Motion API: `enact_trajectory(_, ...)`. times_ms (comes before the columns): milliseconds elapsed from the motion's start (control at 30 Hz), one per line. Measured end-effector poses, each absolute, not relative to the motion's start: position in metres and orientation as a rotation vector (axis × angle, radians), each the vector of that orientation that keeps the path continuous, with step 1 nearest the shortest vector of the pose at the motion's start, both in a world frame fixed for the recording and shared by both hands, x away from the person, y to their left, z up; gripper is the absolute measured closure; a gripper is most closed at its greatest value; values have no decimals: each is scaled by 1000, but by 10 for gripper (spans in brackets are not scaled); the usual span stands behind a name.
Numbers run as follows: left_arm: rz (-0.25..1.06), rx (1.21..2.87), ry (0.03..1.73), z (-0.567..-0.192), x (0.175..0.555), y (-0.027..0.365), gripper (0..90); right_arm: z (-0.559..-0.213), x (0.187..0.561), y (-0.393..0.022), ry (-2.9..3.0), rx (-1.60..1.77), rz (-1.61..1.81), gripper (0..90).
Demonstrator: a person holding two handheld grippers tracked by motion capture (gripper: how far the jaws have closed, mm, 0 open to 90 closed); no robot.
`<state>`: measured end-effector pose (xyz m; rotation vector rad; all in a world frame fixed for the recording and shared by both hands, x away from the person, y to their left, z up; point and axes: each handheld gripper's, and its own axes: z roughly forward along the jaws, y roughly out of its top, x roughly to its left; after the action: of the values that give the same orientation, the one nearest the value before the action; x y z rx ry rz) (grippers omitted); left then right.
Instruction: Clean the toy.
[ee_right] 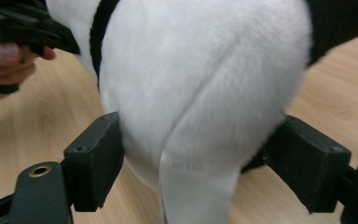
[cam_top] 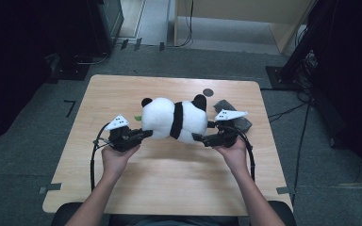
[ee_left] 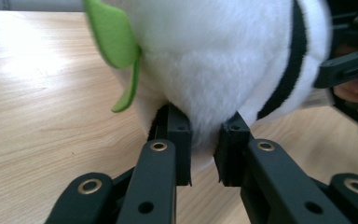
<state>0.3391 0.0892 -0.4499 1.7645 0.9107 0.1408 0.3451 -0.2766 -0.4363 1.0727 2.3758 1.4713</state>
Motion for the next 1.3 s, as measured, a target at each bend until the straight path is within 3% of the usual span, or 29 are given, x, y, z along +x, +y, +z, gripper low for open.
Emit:
enact_trajectory(133, 89, 1709, 957, -449, 344, 103, 805, -434, 341, -282, 2326, 1035, 1432, 290)
enact_trajectory(367, 9, 1692, 959, -451, 346, 102, 809, -455, 351, -270, 2438, 1079, 1511, 232)
enact_trajectory(500, -8, 1713, 973, -457, 346, 96, 802, -455, 353, -262, 2449, 1068, 1425, 342)
enact_trajectory(800, 97, 1812, 932, -459, 338, 85, 590, -440, 338, -267, 2399, 1029, 1374, 352)
enact_trajectory(967, 37, 1801, 952, -461, 336, 89, 553, -431, 336, -269, 2410, 1011, 1390, 349)
enact_trajectory(1300, 68, 1827, 1013, -467, 331, 95, 500, -433, 344, -260, 2446, 1062, 1375, 332)
